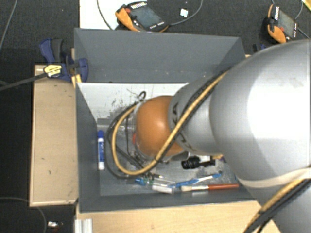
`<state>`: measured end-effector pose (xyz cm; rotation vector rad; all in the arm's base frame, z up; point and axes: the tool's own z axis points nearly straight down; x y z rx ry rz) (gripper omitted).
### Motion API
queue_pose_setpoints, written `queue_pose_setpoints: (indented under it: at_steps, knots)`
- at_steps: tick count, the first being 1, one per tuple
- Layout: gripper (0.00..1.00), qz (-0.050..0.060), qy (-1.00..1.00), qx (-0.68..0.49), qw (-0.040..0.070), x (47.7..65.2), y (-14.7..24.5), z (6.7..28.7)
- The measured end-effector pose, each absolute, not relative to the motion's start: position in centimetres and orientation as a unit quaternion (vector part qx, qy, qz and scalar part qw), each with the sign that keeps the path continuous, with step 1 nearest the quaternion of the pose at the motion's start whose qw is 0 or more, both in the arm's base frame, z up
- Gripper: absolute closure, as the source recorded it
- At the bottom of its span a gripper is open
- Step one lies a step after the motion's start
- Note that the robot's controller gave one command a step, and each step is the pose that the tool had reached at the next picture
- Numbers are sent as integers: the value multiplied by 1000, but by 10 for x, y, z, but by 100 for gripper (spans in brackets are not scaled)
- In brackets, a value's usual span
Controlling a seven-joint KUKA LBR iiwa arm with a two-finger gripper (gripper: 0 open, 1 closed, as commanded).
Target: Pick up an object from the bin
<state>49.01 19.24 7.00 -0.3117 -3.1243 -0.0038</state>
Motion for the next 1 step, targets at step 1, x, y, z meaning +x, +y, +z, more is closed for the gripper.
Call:
queue_pose_setpoints:
  at_steps: [1]
  knots:
    - [100,-1,-995,-100,1,490,192,70]
